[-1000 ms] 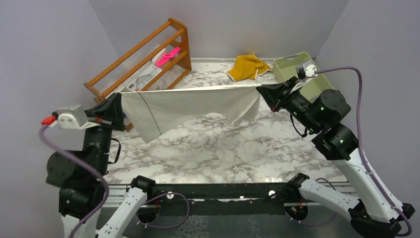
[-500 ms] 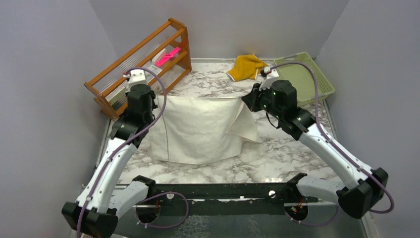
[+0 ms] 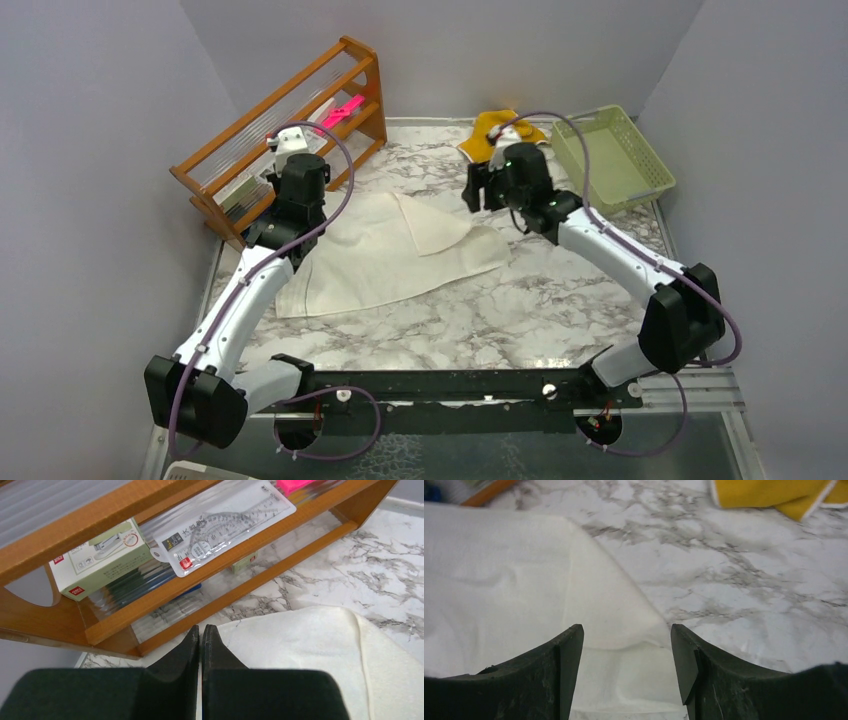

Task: Roll the towels
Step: Flatten out the towel at the center of the board.

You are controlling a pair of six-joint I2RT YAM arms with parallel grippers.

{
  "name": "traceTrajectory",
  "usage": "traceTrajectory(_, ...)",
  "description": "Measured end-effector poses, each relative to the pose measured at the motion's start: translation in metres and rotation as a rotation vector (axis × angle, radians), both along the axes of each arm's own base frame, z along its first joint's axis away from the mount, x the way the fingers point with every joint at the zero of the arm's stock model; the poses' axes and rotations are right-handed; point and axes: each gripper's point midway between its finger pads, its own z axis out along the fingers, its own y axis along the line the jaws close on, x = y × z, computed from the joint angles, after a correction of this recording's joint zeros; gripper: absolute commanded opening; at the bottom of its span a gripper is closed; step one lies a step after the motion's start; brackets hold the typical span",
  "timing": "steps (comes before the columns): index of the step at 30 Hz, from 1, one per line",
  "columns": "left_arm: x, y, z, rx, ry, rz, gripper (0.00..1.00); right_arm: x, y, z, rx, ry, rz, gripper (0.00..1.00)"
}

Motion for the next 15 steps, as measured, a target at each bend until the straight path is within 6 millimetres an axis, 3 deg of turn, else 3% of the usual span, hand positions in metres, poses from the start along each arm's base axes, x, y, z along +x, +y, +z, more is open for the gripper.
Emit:
traceTrajectory(3,-0.002,0.001,0.009,0.006,-0.025,-0.007,0.00,-0.041,0.048,-0.014,-0.086,-0.009,0.144,0.65)
traceTrajectory(7,-0.003,0.003,0.013,0.017,-0.031,-0.012,0.00,-0.105,0.109,-0.059,-0.211,0.025,0.366,0.63)
traceTrajectory(9,-0.003,0.003,0.011,0.022,-0.025,-0.013,0.00,-0.120,0.120,-0.091,-0.284,0.071,0.427,0.63)
traceTrajectory(11,-0.004,0.004,0.007,0.026,-0.015,-0.015,0.00,-0.121,0.118,-0.118,-0.340,0.113,0.438,0.61)
traceTrajectory(15,-0.004,0.003,0.002,0.024,-0.004,-0.025,0.00,-0.114,0.111,-0.148,-0.411,0.155,0.430,0.56)
